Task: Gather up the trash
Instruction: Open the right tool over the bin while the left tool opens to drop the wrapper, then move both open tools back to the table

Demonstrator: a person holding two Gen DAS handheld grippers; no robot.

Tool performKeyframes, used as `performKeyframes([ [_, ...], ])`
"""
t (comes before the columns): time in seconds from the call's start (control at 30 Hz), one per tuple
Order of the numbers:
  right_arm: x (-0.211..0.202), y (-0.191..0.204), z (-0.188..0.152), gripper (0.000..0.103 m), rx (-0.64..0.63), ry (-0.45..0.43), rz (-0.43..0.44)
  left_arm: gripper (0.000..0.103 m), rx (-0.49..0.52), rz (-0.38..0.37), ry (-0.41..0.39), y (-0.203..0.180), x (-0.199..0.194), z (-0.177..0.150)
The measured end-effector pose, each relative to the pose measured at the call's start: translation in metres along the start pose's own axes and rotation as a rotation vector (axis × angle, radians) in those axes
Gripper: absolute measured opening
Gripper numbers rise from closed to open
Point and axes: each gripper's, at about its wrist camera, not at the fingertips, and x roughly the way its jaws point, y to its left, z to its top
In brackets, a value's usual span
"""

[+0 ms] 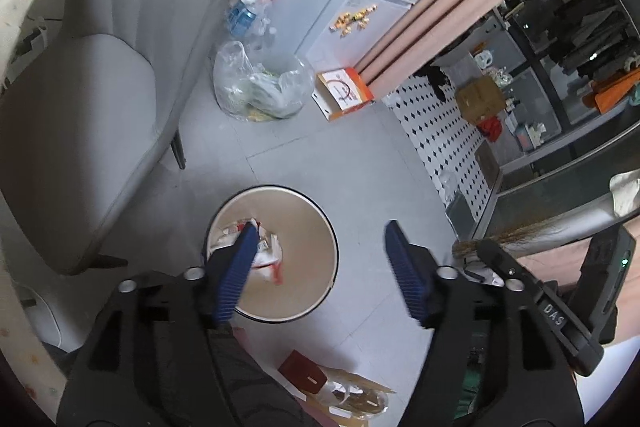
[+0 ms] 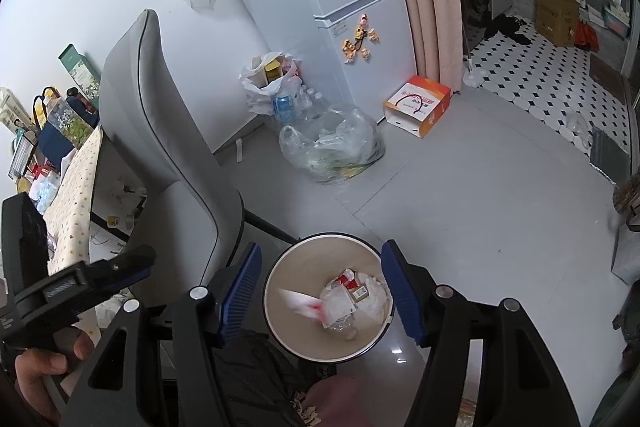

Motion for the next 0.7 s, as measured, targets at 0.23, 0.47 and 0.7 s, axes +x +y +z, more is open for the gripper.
performKeyframes([
  [0.23, 0.008, 0.029, -0.004, 0.076, -0.039, 0.006, 0.046, 0.089, -0.027, 0.038, -0.118, 0.020, -0.049, 0.015],
  [0.47, 0.011, 0.073, -0.004, 0.082, -0.108, 0.007, 0.096, 0.093, -0.080, 0.079, -0.235, 0.051, -0.104, 0.019],
  [0.7, 0.006, 0.127, -0.004, 0.089, -0.186, -0.009, 0.152, 0.093, -0.150, 0.115, -0.332, 0.092, -0.152, 0.023],
])
